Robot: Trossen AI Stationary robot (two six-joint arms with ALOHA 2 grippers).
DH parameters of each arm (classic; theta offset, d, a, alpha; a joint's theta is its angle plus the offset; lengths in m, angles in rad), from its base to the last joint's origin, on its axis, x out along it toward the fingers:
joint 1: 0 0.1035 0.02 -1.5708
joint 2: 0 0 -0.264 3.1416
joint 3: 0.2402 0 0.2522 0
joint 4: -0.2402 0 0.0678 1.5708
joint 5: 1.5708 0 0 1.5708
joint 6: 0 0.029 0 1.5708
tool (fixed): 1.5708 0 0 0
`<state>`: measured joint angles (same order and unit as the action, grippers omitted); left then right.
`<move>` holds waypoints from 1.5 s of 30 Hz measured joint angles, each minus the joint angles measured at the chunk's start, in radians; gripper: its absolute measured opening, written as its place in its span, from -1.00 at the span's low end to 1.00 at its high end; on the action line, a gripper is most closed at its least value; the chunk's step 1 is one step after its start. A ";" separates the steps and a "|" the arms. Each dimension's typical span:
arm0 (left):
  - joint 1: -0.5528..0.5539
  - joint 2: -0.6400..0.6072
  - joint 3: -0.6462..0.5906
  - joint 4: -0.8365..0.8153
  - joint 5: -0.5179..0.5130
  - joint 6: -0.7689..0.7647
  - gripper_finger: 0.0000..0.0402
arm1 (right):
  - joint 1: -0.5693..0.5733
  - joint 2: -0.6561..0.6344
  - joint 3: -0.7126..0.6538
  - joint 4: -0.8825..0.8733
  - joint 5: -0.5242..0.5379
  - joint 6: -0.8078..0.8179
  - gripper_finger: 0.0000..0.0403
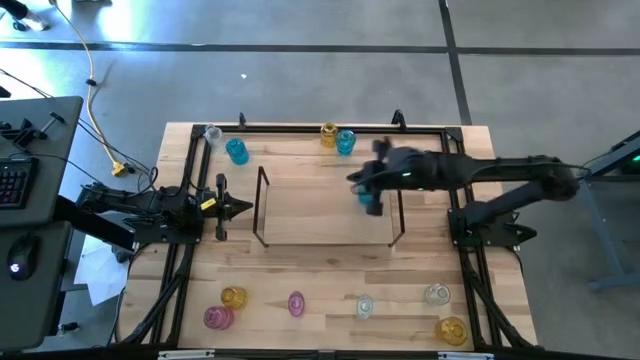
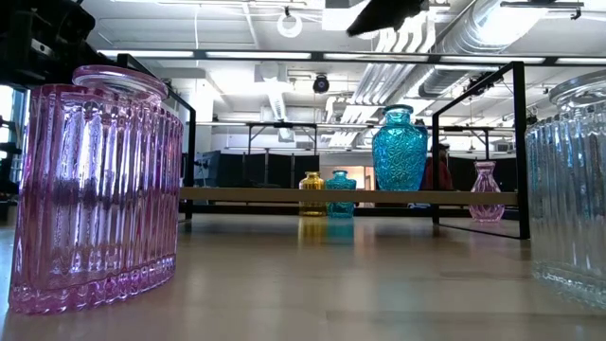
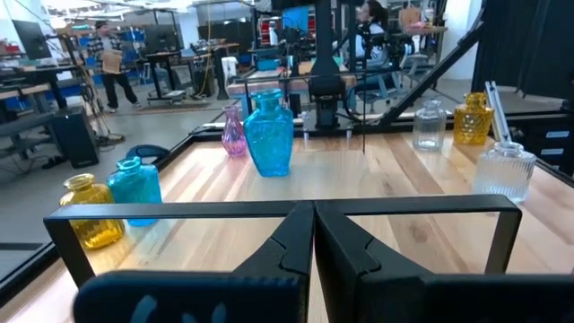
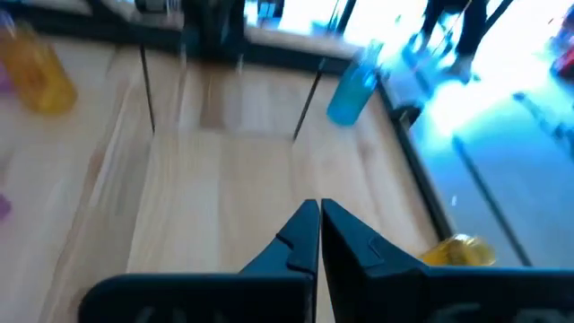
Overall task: Sort vases onto shelf
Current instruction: Put the left blue vase aligned with the other blue vase on the shelf
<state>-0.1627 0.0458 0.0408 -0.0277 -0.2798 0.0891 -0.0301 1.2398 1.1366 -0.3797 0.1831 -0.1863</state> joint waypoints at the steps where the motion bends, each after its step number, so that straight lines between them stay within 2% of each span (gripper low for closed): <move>1: 0.000 0.000 0.000 0.000 0.000 0.000 -0.98 | -0.007 -0.037 -0.022 0.019 0.000 -0.008 -1.00; 8: 0.000 0.000 0.000 0.021 0.000 -0.009 -0.98 | -0.067 -0.257 -0.163 0.146 0.000 -0.081 -1.00; 10: 0.000 0.000 -0.001 0.074 -0.008 -0.082 -0.98 | -0.092 -0.301 -0.214 0.197 -0.009 -0.103 -1.00; 12: 0.002 0.000 -0.001 0.136 -0.067 -0.173 -0.98 | -0.124 -0.338 -0.270 0.239 -0.051 -0.114 -1.00; 17: 0.028 0.000 -0.001 0.208 -0.189 -0.122 -0.98 | -0.206 -0.385 -0.400 0.355 -0.129 -0.130 -1.00; 20: 0.045 0.000 -0.001 0.223 -0.355 -0.127 -0.99 | -0.246 -0.387 -0.446 0.424 -0.164 -0.131 -1.00; 22: 0.054 0.000 -0.001 0.245 -0.408 -0.104 -0.99 | -0.267 -0.383 -0.456 0.439 -0.195 -0.133 -1.00; 27: 0.088 0.000 0.013 0.335 -0.346 -0.029 -1.00 | -0.287 -0.382 -0.459 0.457 -0.222 -0.134 -1.00; 29: 0.110 0.009 0.057 0.289 -0.357 -0.048 -1.00 | -0.286 -0.382 -0.459 0.473 -0.223 -0.147 -1.00; 32: 0.152 0.050 0.157 0.115 -0.388 -0.117 -1.00 | -0.286 -0.382 -0.459 0.490 -0.226 -0.177 -1.00; 38: 0.255 0.224 0.426 -0.258 -0.374 -0.220 -1.00 | -0.286 -0.380 -0.459 0.492 -0.226 -0.168 -1.00; 45: 0.380 0.531 0.736 -0.627 -0.227 -0.263 -1.00 | -0.286 -0.351 -0.459 0.514 -0.226 -0.155 -1.00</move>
<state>0.2174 0.5765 0.7767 -0.6551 -0.5068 -0.1740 -0.3164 0.8888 0.6773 0.1346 -0.0429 -0.3416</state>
